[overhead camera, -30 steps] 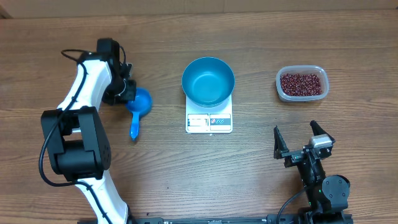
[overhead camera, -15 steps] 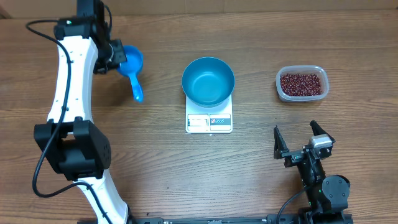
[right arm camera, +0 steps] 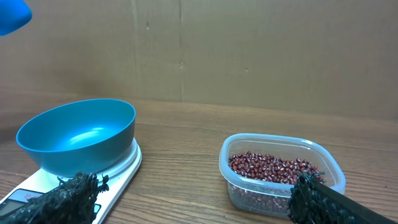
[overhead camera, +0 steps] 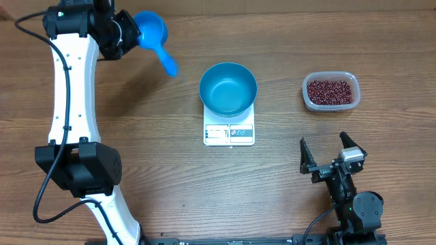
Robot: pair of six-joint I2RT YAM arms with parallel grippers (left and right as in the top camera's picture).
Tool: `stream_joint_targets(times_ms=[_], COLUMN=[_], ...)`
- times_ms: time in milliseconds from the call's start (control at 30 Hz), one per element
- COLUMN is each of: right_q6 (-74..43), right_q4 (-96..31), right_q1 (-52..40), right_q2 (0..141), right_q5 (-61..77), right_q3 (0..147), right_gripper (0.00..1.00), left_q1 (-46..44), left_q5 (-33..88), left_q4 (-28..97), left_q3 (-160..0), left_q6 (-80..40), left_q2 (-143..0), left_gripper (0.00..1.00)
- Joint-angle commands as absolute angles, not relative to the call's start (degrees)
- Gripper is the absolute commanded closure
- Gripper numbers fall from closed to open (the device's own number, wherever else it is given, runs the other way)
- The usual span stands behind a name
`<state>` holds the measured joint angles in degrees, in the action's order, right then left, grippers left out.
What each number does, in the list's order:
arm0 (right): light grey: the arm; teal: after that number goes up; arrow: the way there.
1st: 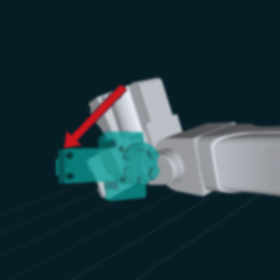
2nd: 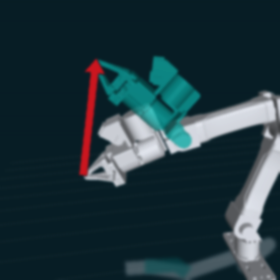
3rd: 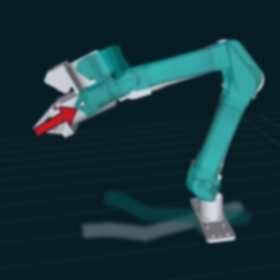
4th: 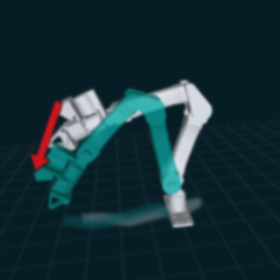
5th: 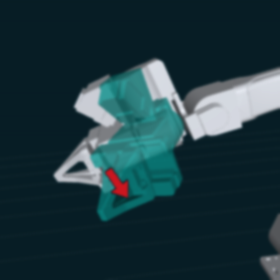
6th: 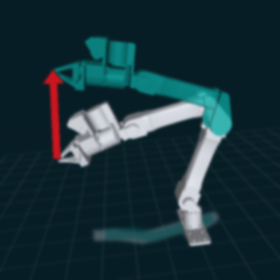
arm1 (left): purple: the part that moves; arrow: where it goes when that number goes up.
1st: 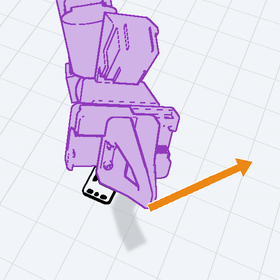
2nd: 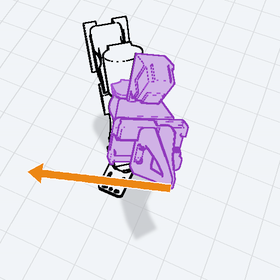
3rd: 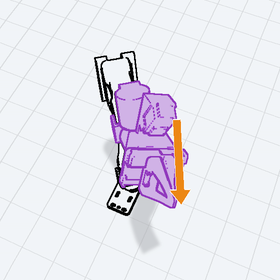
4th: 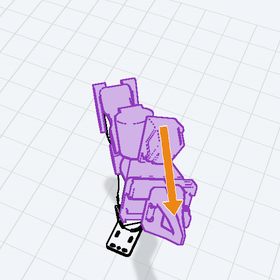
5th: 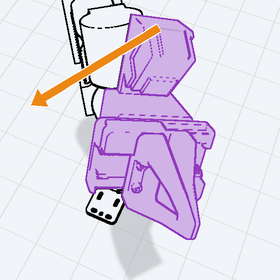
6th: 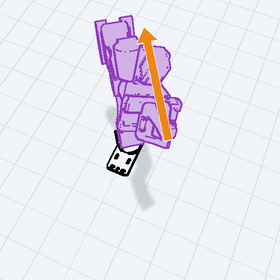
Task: Scoop item into bowl and weigh 150g on scale
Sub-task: 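Lift the blue scoop with the left gripper over the teal bowl, then reach the right gripper to the scoop handle beside the left gripper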
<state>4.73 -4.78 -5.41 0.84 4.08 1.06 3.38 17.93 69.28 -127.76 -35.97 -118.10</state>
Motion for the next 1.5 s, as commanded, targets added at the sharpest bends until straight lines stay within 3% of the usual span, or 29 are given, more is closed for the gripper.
stream_joint_targets(times_ms=[0,267,733,1267,1467], right_q6=[4.75,4.75,4.75,4.78,3.68], right_q4=[-4.6,-4.6,-4.58,-3.29,5.78], right_q1=[-5.93,-5.93,-5.93,-5.93,-5.93], right_q2=[0.16,0.16,0.16,0.16,0.16], right_q5=[3.95,3.95,3.95,2.63,10.15], right_q3=[0.45,0.45,0.45,0.47,0.47], right_gripper=[0.0,0.0,0.0,0.0,0.0], left_q1=[2.52,-2.02,-15.51,-20.45,-20.45], left_q5=[25.28,23.86,3.18,2.76,2.76], left_q4=[68.95,68.71,68.79,70.13,71.13], left_q3=[-129.27,-129.27,-129.27,-129.25,-129.25], left_q6=[-54.02,-62.02,-63.46,-69.1,-72.73], left_q2=[-117.95,-117.95,-117.97,-117.97,-117.97], left_gripper=[0.96,0.96,0.96,0.96,0.96])
